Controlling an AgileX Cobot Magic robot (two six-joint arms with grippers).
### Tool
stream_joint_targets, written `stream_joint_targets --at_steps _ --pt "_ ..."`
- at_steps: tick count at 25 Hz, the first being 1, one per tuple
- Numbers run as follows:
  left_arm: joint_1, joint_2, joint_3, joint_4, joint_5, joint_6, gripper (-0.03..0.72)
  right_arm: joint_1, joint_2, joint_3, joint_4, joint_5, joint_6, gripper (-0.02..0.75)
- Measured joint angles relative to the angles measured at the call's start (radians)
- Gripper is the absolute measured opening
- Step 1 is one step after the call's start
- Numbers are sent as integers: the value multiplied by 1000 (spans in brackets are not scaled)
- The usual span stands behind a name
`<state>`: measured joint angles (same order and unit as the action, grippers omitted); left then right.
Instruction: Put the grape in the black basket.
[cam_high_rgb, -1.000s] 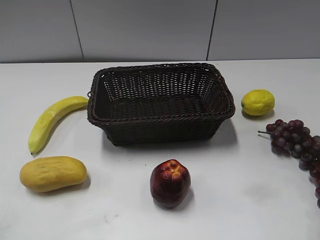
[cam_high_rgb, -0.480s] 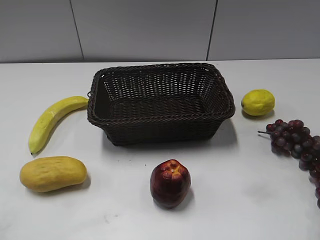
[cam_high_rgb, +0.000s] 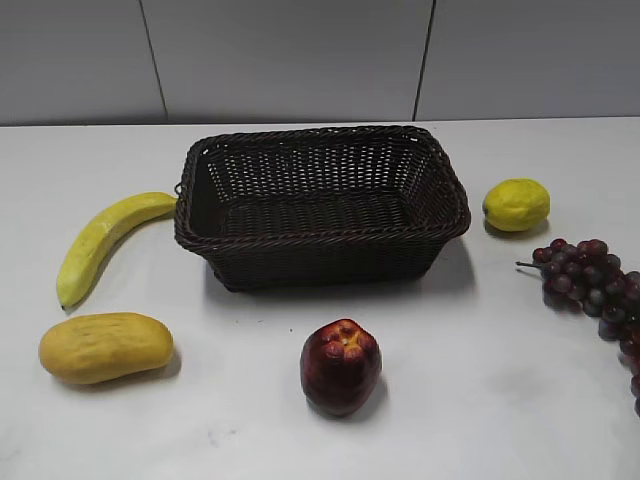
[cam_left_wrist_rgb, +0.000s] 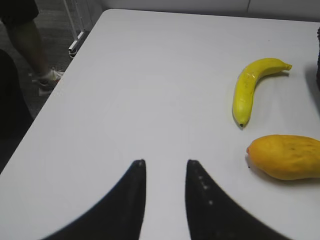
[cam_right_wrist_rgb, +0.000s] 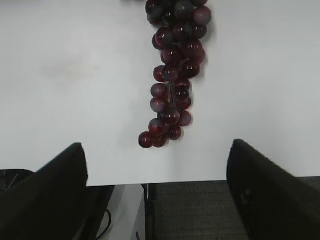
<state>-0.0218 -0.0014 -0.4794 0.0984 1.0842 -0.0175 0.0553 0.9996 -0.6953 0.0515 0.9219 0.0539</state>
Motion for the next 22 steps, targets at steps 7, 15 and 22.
stream_joint_targets --at_steps 7,15,22 --pt "0 0 0 0 0 0 216 0 296 -105 -40 -104 -1 667" --pt "0 0 0 0 0 0 216 0 593 -177 -58 -185 1 661" --pt "0 0 0 0 0 0 216 0 733 -179 -175 -230 94 640"
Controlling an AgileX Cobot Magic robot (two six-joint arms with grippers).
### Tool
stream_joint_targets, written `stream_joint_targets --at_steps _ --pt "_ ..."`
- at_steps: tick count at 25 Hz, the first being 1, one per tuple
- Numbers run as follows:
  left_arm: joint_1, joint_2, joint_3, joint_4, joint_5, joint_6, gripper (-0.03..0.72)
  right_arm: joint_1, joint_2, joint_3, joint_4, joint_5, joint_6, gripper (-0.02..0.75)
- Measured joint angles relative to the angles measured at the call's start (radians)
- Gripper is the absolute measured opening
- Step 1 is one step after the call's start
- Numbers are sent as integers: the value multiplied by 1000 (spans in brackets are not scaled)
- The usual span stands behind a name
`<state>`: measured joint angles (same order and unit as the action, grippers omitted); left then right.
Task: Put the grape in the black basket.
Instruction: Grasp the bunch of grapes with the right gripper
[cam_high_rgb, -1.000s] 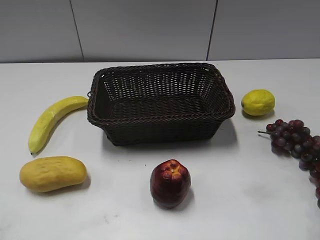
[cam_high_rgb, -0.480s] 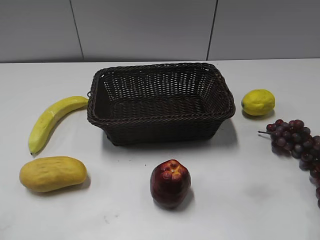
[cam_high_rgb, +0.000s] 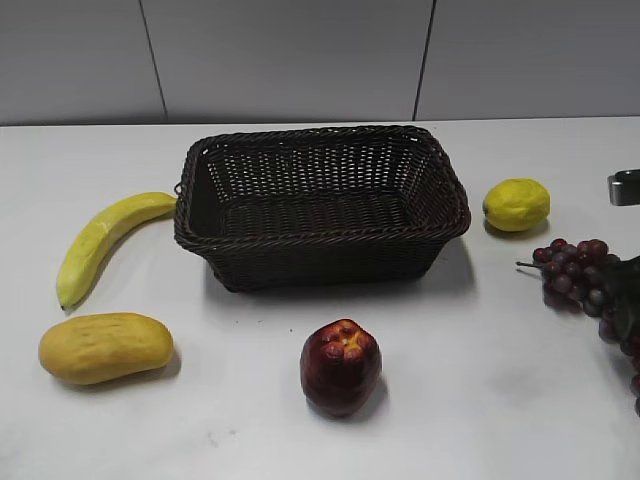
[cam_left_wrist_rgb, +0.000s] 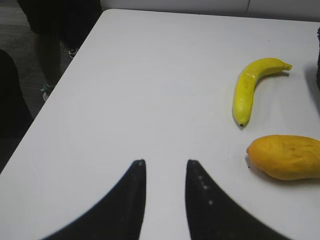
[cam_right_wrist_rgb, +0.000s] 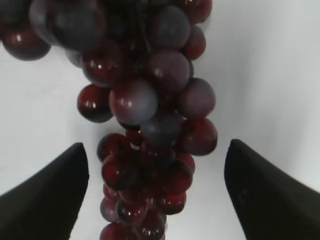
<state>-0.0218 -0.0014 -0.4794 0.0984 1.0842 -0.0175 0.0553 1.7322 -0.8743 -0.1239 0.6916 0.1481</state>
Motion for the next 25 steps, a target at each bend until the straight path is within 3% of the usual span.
stream_joint_targets --at_steps 14,16,19,25 --pt "0 0 0 0 0 0 216 0 84 0 2 -75 -11 526" --pt "0 0 0 0 0 0 216 0 84 -2 1 -76 -11 455" --pt "0 0 0 0 0 0 216 0 84 -5 -4 -77 -12 247" --pt "0 0 0 0 0 0 216 0 81 -34 -32 -78 -12 230"
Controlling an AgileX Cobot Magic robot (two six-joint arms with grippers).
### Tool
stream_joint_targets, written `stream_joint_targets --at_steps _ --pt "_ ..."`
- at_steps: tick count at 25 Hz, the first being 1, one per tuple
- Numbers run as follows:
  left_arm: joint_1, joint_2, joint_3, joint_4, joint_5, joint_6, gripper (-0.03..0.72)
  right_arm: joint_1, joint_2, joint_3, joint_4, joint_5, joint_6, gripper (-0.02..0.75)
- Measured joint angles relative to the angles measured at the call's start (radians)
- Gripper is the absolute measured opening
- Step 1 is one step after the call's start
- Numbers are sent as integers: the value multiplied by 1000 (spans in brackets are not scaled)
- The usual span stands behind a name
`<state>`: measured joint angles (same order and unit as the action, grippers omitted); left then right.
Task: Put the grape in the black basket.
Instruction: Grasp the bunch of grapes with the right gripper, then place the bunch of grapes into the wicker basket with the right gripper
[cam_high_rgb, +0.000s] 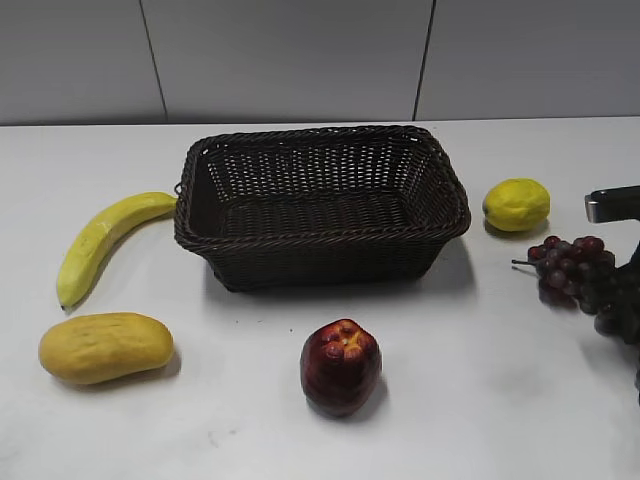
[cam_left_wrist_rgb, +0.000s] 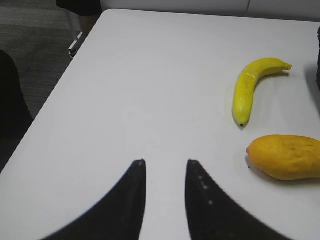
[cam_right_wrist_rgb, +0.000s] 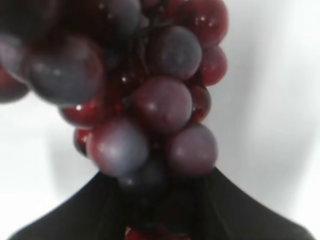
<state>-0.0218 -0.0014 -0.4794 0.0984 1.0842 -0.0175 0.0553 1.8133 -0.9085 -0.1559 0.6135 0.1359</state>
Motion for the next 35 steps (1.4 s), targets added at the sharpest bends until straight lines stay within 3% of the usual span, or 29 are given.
stream_joint_targets --at_steps 8,15,19,28,35 --pt "0 0 0 0 0 0 216 0 -193 -129 -6 83 -83 200" --pt "0 0 0 0 0 0 216 33 -290 -369 85 119 -560 167" --pt "0 0 0 0 0 0 216 113 -272 -457 130 72 -744 166" --pt "0 0 0 0 0 0 216 388 -137 -503 136 -203 -1146 149" --pt "0 0 0 0 0 0 216 528 53 -503 139 -294 -1209 149"
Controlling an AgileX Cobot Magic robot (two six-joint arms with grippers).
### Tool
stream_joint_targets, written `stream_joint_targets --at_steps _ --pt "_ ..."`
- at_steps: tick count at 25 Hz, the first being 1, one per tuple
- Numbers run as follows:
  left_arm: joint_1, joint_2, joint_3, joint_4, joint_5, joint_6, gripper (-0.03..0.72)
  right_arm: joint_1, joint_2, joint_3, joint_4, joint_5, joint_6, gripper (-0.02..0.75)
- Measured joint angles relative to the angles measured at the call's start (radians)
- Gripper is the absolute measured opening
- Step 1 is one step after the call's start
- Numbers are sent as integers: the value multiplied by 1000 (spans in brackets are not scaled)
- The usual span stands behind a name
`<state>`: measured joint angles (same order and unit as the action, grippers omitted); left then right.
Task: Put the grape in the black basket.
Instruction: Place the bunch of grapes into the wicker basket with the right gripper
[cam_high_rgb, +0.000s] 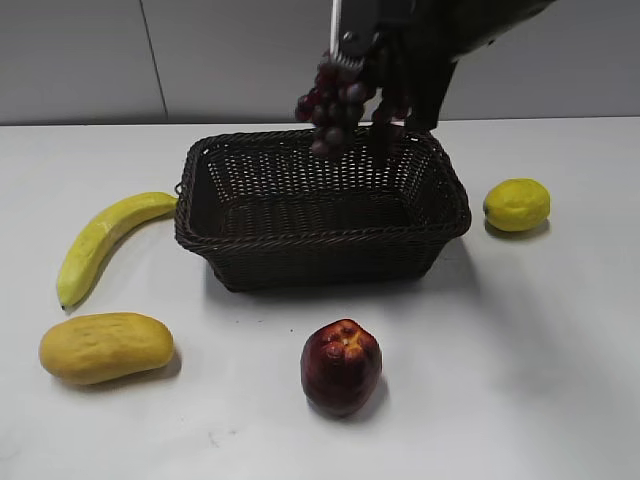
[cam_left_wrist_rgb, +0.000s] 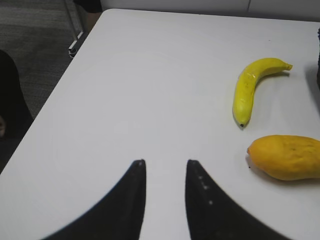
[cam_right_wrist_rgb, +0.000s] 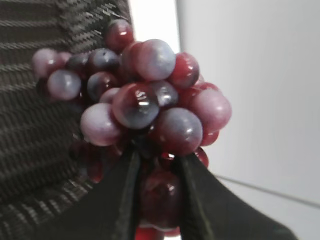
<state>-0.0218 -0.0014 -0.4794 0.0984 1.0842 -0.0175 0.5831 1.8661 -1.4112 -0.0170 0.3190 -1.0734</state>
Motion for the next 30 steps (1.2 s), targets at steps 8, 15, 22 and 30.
stream_joint_targets --at_steps 8,15,22,30 --pt "0 0 0 0 0 0 216 40 190 0 113 -93 -2 143" --pt "0 0 0 0 0 0 216 40 207 0 191 -117 -1 213" --pt "0 0 0 0 0 0 216 40 191 0 215 -118 -1 633" --pt "0 0 0 0 0 0 216 12 67 0 270 -117 212 643"
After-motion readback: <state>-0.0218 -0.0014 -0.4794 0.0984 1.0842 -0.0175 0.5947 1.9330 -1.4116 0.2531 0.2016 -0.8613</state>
